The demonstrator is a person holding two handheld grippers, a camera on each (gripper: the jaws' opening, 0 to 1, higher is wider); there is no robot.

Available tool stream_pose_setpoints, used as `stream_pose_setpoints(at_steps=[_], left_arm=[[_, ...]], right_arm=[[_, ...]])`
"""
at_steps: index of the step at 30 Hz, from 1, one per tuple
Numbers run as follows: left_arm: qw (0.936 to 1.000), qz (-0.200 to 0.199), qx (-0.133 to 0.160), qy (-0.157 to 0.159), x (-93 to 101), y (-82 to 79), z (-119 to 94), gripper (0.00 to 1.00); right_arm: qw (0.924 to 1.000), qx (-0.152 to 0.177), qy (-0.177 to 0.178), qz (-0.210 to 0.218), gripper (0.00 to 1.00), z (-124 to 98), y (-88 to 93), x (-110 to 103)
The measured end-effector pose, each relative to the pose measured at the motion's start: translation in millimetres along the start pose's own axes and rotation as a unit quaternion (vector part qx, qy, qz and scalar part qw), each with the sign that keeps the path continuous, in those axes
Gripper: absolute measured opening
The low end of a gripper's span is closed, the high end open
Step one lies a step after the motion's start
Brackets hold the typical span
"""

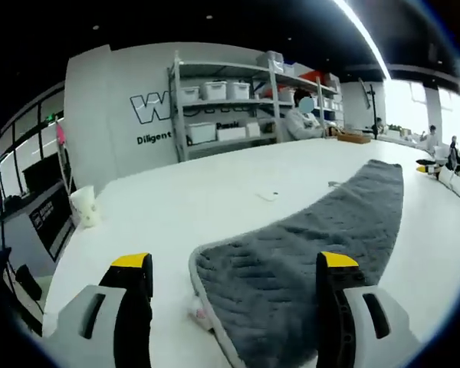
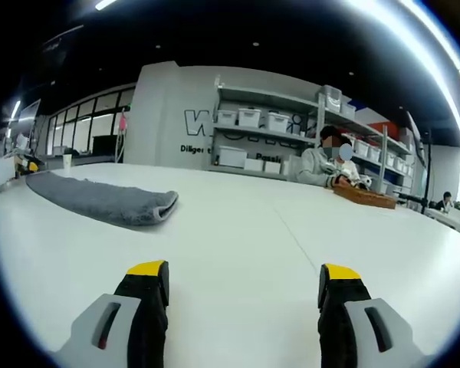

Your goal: Open the folded towel by lifting each exposed corner and separating the folded layers until the towel lies flat within the target outline without major curled edges

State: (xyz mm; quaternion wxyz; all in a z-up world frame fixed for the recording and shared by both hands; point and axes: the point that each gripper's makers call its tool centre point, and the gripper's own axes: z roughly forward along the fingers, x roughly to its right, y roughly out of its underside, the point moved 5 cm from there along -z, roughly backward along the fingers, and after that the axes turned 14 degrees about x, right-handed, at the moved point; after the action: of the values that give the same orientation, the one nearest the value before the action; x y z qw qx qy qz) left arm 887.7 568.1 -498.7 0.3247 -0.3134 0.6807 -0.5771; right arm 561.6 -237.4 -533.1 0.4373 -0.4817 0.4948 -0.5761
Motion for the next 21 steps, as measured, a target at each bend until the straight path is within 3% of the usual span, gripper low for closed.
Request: stream_pose_setpoints(at_steps=[9,12,15,19,21], left_arm=[[0.9976,-0.048,-0.017,0.047,-4.3,11.6,32,0.61],[0.9972,-0.012,-0.053,0.052,-5.7,18.6,34,0.51],[0.9975,0.003,-0.049,0.051,-5.1,14.8,35,0.42],[0.9928,0.078,-0.063,0.065,0.0,11.5,30,0.25],[0.9919,0.09,-0.067,0.06,0.8,10.7,28,0.21]], right_arm=[[1.0,-0.004,0.002,-0.005,0.75,0,0.9,0],[1.0,-0.003,0.004,-0.006,0.7,0,0.6,1],[1.0,0.0,0.004,-0.003,0.7,0,0.3,3],[1.0,0.0,0.002,-0.003,0.69,0,0.3,2],[1.0,0.001,0.002,-0.003,0.68,0,0.1,2]])
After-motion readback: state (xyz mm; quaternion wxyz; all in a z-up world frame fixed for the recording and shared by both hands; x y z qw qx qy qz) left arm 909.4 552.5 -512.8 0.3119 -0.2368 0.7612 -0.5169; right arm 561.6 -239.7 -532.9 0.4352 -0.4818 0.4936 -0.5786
